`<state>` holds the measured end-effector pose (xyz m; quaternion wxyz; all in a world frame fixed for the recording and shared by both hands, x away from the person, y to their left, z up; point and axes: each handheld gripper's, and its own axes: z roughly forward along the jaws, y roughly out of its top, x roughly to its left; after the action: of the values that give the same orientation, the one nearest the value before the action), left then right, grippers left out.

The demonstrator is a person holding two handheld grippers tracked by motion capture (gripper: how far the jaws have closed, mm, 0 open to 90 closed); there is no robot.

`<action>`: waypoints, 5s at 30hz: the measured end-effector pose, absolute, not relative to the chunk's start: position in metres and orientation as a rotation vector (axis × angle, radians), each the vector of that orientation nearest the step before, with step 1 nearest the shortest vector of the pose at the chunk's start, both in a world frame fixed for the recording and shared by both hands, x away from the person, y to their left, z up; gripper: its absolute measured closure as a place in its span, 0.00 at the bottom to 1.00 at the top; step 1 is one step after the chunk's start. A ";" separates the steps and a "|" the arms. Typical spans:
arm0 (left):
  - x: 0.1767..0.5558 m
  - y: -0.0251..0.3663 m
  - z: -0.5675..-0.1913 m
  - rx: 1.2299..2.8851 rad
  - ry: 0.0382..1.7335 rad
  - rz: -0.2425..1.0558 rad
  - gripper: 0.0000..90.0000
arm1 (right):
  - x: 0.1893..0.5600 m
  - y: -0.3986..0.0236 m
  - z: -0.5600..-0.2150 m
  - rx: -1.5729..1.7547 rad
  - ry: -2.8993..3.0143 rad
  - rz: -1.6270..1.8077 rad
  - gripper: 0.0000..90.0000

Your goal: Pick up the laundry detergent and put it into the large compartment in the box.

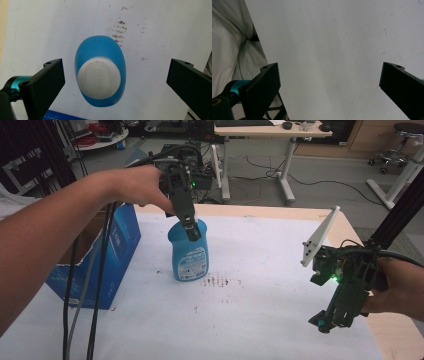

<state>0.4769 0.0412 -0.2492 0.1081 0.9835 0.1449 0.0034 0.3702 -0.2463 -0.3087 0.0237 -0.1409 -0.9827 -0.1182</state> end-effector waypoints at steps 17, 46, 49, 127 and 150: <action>0.486 0.043 -0.273 2.888 0.454 -0.010 0.02 | 0.374 -0.244 -0.312 -0.427 -3.035 -0.360 0.03; 0.491 0.038 -0.291 2.922 0.474 -0.012 0.09 | 0.376 -0.245 -0.314 -0.439 -3.027 -0.367 0.03; 0.491 0.038 -0.291 2.926 0.479 -0.008 0.09 | 0.376 -0.245 -0.315 -0.436 -3.027 -0.369 0.03; 0.455 0.075 -0.196 2.883 0.532 0.055 0.42 | 0.373 -0.239 -0.314 -0.409 -3.022 -0.368 0.03; 0.434 0.127 -0.125 2.838 0.594 0.119 0.42 | 0.374 -0.236 -0.315 -0.395 -3.013 -0.377 0.03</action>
<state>0.4336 0.1267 -0.1252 0.1198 0.9709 0.2033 0.0406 0.3744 -0.2358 -0.3147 0.0396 -0.1287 -0.9832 -0.1231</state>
